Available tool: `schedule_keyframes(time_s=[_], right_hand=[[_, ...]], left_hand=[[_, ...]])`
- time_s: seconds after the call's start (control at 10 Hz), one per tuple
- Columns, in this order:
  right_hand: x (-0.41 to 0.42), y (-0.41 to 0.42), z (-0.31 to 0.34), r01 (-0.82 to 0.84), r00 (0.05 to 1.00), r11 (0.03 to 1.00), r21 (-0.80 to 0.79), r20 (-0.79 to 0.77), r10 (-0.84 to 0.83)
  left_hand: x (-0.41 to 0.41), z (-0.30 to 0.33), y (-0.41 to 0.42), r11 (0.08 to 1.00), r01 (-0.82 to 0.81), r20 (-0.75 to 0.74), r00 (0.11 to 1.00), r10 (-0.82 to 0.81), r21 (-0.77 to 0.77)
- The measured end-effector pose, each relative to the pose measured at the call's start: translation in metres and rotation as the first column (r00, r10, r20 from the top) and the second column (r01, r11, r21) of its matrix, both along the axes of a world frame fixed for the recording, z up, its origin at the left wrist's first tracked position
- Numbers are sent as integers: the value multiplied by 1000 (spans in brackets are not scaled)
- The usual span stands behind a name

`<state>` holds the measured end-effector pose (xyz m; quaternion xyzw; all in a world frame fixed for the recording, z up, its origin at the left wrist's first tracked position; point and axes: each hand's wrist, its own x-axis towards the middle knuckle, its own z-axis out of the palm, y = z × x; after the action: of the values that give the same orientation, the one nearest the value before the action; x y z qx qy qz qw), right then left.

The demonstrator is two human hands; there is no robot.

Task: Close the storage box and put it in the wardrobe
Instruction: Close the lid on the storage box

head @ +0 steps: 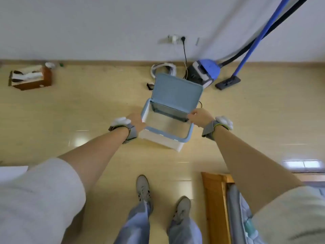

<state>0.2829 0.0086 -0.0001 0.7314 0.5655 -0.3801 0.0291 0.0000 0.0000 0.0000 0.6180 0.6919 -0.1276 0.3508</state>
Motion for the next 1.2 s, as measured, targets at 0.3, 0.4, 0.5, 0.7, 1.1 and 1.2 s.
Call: schedule_keyframes(time_s=[0.3,0.4,0.5,0.7,1.1,1.2], right_hand=[[-1,116,-144,29,993,993,114,114,-43],[10,144,-184,-16,993,993,113,122,2],[25,174,-204,-77,988,980,182,145,51],[38,227,-236,-238,953,905,353,266,147],[24,249,-209,-254,907,861,441,419,53],[21,218,-196,-292,912,842,453,396,103]], left_hand=[[21,-195,52,994,-41,-129,991,28,-99],[20,-243,51,994,-35,-139,990,20,-106],[20,-272,45,998,18,-191,981,-30,-67],[31,-291,44,996,-70,-138,989,62,-48],[14,-286,42,998,49,-129,990,-55,-48],[12,-279,43,997,52,-104,993,-58,-59]])
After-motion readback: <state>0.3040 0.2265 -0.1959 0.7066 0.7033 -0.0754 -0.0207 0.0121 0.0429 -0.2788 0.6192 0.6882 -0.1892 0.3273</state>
